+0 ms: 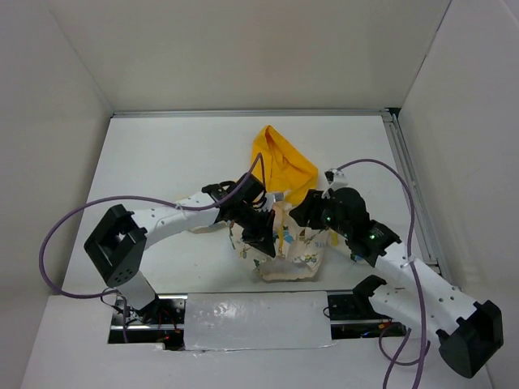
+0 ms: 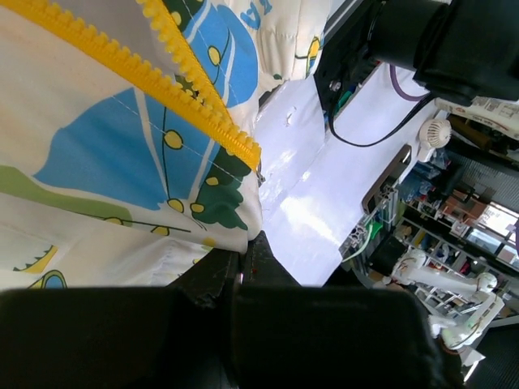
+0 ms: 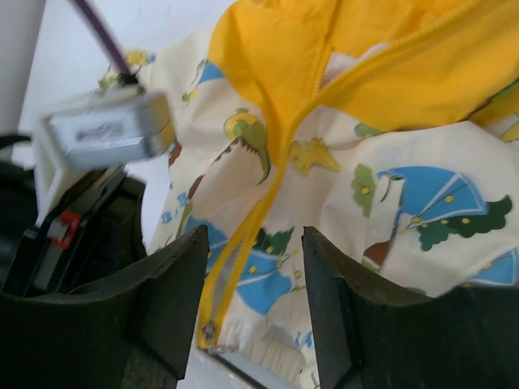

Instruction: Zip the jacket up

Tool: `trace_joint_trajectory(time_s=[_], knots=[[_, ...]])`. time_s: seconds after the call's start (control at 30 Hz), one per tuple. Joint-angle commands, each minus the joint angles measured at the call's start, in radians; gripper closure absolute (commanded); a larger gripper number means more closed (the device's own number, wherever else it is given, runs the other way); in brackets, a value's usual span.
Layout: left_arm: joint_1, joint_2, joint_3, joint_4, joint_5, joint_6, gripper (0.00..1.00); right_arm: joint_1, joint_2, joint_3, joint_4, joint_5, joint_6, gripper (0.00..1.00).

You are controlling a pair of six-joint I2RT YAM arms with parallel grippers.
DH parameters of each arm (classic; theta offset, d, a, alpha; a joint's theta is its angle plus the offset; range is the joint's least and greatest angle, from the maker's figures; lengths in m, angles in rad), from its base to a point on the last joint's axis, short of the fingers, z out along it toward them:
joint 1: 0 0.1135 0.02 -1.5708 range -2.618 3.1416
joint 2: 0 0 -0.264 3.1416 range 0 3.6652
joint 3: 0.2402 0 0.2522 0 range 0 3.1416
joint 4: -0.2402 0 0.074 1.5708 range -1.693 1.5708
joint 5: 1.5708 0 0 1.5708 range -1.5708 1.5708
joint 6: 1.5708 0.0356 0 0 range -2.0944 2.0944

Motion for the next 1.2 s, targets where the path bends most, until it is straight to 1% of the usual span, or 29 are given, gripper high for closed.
trace_joint_trajectory(time_s=[0.0, 0.03, 0.07, 0.1, 0.13, 0.17, 0.2, 0.27, 0.3, 0.33, 0.37, 0.4, 0.47, 0.63, 0.7, 0.83, 0.87, 0.93, 0.97, 1.13, 1.17], knots=[[0.02, 0.011, 0.068, -0.062, 0.032, -0.029, 1.0, 0.123, 0.03, 0.103, -0.171, 0.165, -0.067, 0.42], [0.035, 0.018, 0.088, -0.083, 0.035, -0.03, 1.0, 0.161, 0.044, 0.127, -0.2, 0.224, -0.064, 0.41], [0.044, 0.021, 0.099, -0.097, 0.035, -0.036, 1.0, 0.198, 0.057, 0.135, -0.238, 0.264, -0.052, 0.29], [0.061, 0.025, 0.115, -0.108, 0.038, -0.041, 1.0, 0.28, 0.061, 0.143, -0.254, 0.303, -0.03, 0.28], [0.069, 0.028, 0.122, -0.125, 0.035, -0.046, 1.0, 0.319, 0.067, 0.155, -0.284, 0.376, -0.021, 0.28], [0.077, 0.028, 0.123, -0.128, 0.032, -0.05, 1.0, 0.359, 0.07, 0.163, -0.305, 0.413, 0.009, 0.27], [0.089, 0.026, 0.129, -0.134, 0.037, -0.055, 1.0, 0.429, 0.078, 0.179, -0.34, 0.48, 0.023, 0.27], [0.097, 0.022, 0.131, -0.134, 0.04, -0.056, 1.0, 0.491, 0.084, 0.193, -0.372, 0.539, 0.069, 0.27], [0.101, 0.018, 0.134, -0.136, 0.045, -0.058, 1.0, 0.543, 0.095, 0.201, -0.397, 0.58, 0.076, 0.29], [0.101, 0.018, 0.136, -0.137, 0.045, -0.058, 1.0, 0.569, 0.097, 0.204, -0.407, 0.581, 0.094, 0.29], [0.101, 0.018, 0.14, -0.14, 0.043, -0.058, 1.0, 0.594, 0.101, 0.206, -0.417, 0.625, 0.12, 0.29], [0.1, 0.015, 0.14, -0.143, 0.038, -0.059, 1.0, 0.617, 0.104, 0.207, -0.424, 0.637, 0.126, 0.29], [0.101, 0.014, 0.137, -0.145, 0.037, -0.062, 1.0, 0.687, 0.118, 0.209, -0.426, 0.668, 0.14, 0.31], [0.101, 0.005, 0.126, -0.136, 0.049, -0.069, 1.0, 0.766, 0.185, 0.224, -0.404, 0.722, 0.152, 0.35], [0.101, -0.005, 0.117, -0.137, 0.049, -0.076, 1.0, 0.781, 0.239, 0.242, -0.404, 0.763, 0.166, 0.36], [0.101, -0.017, 0.105, -0.131, 0.052, -0.078, 1.0, 0.792, 0.322, 0.279, -0.375, 0.792, 0.162, 0.39], [0.101, -0.018, 0.103, -0.128, 0.055, -0.078, 1.0, 0.795, 0.352, 0.288, -0.393, 0.833, 0.175, 0.42], [0.101, -0.024, 0.096, -0.127, 0.058, -0.078, 1.0, 0.798, 0.376, 0.313, -0.412, 0.868, 0.218, 0.51], [0.101, -0.025, 0.094, -0.124, 0.061, -0.076, 1.0, 0.803, 0.389, 0.316, -0.417, 0.893, 0.235, 0.54], [0.101, -0.031, 0.085, -0.124, 0.069, -0.076, 1.0, 0.806, 0.417, 0.319, -0.42, 0.906, 0.246, 0.62], [0.101, -0.034, 0.083, -0.122, 0.068, -0.076, 1.0, 0.807, 0.425, 0.319, -0.432, 0.912, 0.258, 0.67]])
